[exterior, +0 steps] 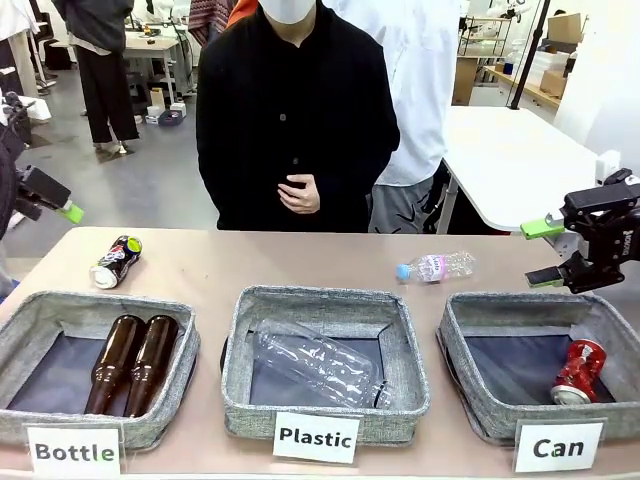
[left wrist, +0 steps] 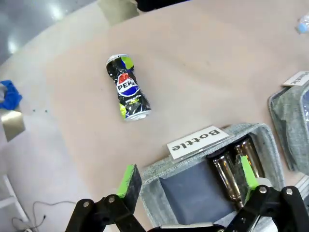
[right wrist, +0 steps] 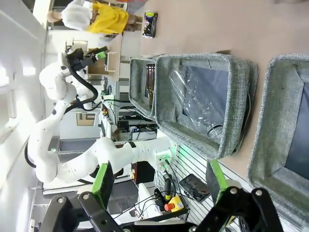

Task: Sort the can waste into the basket.
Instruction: Pick up the can waste from the table and place it in the right Fabric basket.

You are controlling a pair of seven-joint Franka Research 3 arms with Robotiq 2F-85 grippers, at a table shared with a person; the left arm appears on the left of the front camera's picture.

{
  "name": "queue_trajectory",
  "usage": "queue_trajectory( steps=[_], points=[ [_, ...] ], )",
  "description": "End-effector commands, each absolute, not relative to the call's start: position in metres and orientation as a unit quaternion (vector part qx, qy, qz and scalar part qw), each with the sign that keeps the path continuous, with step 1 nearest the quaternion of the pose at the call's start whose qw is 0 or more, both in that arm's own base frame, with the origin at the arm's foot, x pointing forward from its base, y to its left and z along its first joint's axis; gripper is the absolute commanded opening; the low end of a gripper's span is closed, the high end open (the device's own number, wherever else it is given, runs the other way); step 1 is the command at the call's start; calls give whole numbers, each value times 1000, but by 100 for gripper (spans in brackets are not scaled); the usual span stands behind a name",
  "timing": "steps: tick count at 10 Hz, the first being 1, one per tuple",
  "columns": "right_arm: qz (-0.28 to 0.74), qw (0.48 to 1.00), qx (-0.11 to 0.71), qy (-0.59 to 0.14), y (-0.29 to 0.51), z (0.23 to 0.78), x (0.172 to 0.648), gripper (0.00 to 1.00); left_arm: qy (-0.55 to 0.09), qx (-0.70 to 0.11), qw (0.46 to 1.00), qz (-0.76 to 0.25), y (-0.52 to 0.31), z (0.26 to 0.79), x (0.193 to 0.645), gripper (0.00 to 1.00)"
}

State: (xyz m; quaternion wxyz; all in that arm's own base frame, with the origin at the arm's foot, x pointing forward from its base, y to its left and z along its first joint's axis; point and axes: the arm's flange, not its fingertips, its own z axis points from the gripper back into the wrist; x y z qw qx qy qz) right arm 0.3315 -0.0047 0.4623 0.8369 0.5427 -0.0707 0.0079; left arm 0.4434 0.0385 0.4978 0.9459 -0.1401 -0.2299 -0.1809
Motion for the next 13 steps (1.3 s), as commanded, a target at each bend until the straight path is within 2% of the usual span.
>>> queue_trajectory(
  steps=[1,2,4,5,6,9,13],
  points=[
    [10,837,541,-80,-3,461,330,100,-210,-110,958,-163,30,476,473,100],
    [10,837,541,-80,-3,461,330,100,-188,-119,958,-182,26,466,494,100],
    [10,837,541,-80,-3,461,330,100,-206,-127,957,-162,29,453,522,100],
    [10,837,541,-80,-3,461,330,100,-232,-107,963,-81,33,443,546,100],
    [10,837,541,-80,-3,461,330,100,-202,-111,970,-72,35,427,568,100],
    [10,837,541,-80,-3,461,330,100,-187,-78,977,-64,23,392,601,100],
    [10,837,541,-80,-3,461,330,100,-117,-53,990,-61,14,340,639,100]
  ],
)
